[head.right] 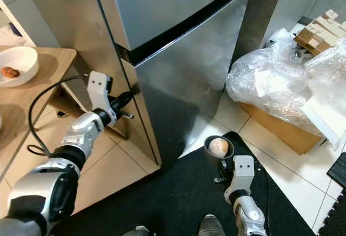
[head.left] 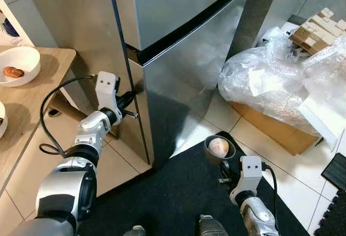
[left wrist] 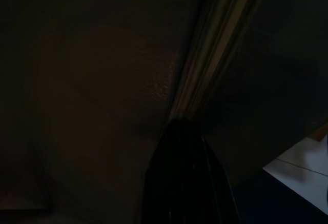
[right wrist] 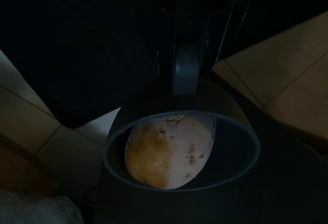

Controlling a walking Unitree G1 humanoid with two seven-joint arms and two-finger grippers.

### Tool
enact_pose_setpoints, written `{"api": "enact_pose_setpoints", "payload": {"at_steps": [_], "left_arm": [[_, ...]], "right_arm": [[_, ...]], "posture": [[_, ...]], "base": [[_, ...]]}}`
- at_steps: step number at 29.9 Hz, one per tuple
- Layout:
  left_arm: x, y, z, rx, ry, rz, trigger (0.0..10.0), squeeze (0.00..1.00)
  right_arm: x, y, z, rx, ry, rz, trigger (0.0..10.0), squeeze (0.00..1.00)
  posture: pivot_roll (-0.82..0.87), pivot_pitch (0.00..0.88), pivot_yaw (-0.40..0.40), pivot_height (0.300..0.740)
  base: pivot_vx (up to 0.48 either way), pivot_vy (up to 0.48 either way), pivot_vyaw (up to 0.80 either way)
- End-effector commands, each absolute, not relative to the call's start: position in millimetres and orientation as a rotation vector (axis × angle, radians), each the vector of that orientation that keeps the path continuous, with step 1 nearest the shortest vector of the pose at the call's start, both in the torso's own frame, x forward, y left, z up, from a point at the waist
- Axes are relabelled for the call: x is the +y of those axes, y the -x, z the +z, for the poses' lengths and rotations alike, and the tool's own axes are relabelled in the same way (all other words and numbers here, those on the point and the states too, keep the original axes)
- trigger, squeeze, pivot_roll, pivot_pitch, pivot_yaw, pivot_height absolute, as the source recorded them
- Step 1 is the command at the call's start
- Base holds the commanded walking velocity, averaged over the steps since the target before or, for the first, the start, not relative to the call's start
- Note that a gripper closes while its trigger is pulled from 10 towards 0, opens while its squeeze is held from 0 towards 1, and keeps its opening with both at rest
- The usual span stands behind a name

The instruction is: Restocking fridge

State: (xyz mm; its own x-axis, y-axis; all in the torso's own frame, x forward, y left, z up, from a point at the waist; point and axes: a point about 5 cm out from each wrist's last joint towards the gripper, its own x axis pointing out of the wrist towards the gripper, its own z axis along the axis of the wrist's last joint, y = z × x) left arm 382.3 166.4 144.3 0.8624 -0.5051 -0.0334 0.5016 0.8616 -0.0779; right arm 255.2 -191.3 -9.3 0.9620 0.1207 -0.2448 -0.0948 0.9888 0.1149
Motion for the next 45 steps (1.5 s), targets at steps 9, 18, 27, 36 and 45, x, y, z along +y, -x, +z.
{"api": "enact_pose_setpoints", "payload": {"at_steps": [9, 18, 27, 36, 45], "left_arm": [[153, -380, 146, 0.058, 0.084, -0.680, 10.0, 0.00], [155, -381, 149, 0.063, 0.128, -0.729, 10.0, 0.00], [148, -382, 153, 0.047, 0.114, -0.759, 10.0, 0.00], [137, -383, 157, 0.049, 0.100, -0.812, 10.0, 0.00], [119, -384, 158, 0.045, 0.091, -0.845, 10.0, 0.00]], "right_arm": [[-193, -251, -12, 0.258, -0.104, 0.108, 10.0, 0.00], [-194, -252, -11, 0.254, -0.102, 0.107, 10.0, 0.00], [-195, -252, -10, 0.251, -0.104, 0.098, 10.0, 0.00], [-196, -251, -11, 0.249, -0.108, 0.089, 10.0, 0.00], [-196, -249, -12, 0.255, -0.109, 0.090, 10.0, 0.00]], "posture": [[-0.19, 0.189, 0.014, 0.736], [-0.20, 0.194, 0.017, 0.736], [-0.20, 0.209, 0.022, 0.736], [-0.20, 0.219, 0.032, 0.736], [-0.19, 0.220, 0.020, 0.736]], "base": [[0.000, 0.000, 0.00], [0.000, 0.000, 0.00], [0.000, 0.000, 0.00], [0.000, 0.000, 0.00], [0.000, 0.000, 0.00]]}}
